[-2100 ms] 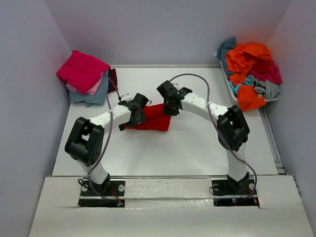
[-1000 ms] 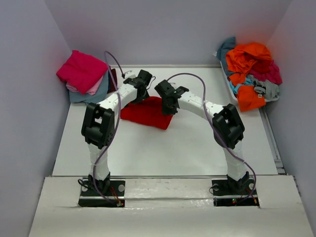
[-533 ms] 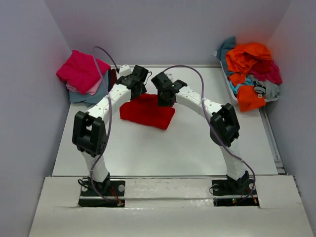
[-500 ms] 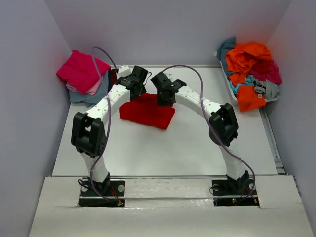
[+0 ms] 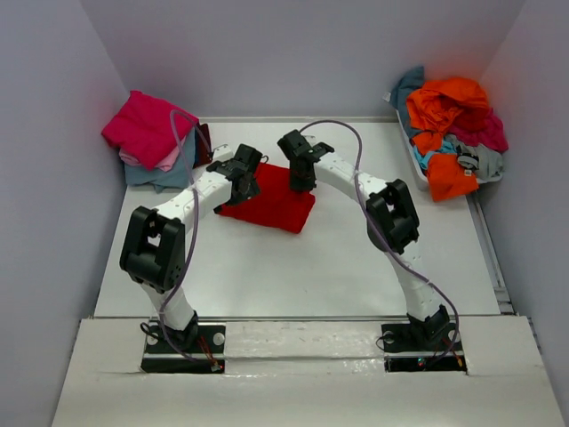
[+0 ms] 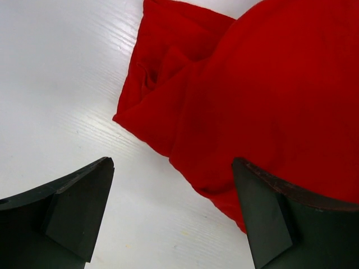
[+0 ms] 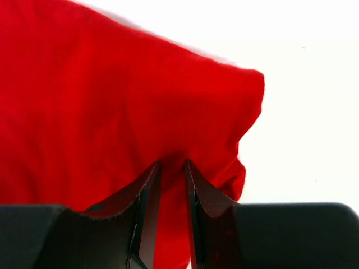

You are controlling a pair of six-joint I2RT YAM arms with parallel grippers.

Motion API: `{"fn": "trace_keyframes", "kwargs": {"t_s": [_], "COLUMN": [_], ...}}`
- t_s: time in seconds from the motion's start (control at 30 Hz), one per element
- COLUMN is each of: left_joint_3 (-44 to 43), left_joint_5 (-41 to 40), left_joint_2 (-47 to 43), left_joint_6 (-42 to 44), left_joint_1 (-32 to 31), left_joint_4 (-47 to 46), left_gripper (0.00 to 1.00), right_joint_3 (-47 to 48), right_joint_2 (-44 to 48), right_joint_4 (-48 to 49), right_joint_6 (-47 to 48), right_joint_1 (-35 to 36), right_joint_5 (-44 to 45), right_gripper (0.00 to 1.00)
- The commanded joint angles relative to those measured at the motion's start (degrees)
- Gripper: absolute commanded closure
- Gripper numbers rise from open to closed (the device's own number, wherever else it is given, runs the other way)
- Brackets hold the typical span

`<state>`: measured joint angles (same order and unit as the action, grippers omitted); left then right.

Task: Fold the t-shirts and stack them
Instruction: Fold the tshirt

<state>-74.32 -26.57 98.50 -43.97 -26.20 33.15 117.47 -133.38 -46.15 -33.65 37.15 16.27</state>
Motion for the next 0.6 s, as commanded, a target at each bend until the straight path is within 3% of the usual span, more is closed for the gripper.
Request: {"fn": "trace_keyframes", "kwargs": {"t_s": [0.0, 0.33, 0.57], "left_joint_3": [-0.72, -9.78, -10.84], "left_joint_5": [0.38, 0.02, 0.55], "left_joint_2": [0.89, 7.4, 8.2], "left_joint_6": [0.72, 1.87, 1.78], "left_joint_1": [0.0, 0.0, 0.0], "left_joint_4": [-2.47, -0.19, -0.45], "left_gripper": [0.01, 0.01, 0.01], "right_joint_3": [3.47, -5.65, -9.72], "right_joint_2": [0.75, 9.18, 12.97], "right_joint_4": [-0.87, -2.63, -1.66], "right_joint_6": [-0.54, -3.0, -3.35], "right_joint_1": [0.12, 0.12, 1.78], "right_joint_5": [-1.32, -6.6, -10.55], "right_gripper": [0.71, 0.71, 0.71]}}
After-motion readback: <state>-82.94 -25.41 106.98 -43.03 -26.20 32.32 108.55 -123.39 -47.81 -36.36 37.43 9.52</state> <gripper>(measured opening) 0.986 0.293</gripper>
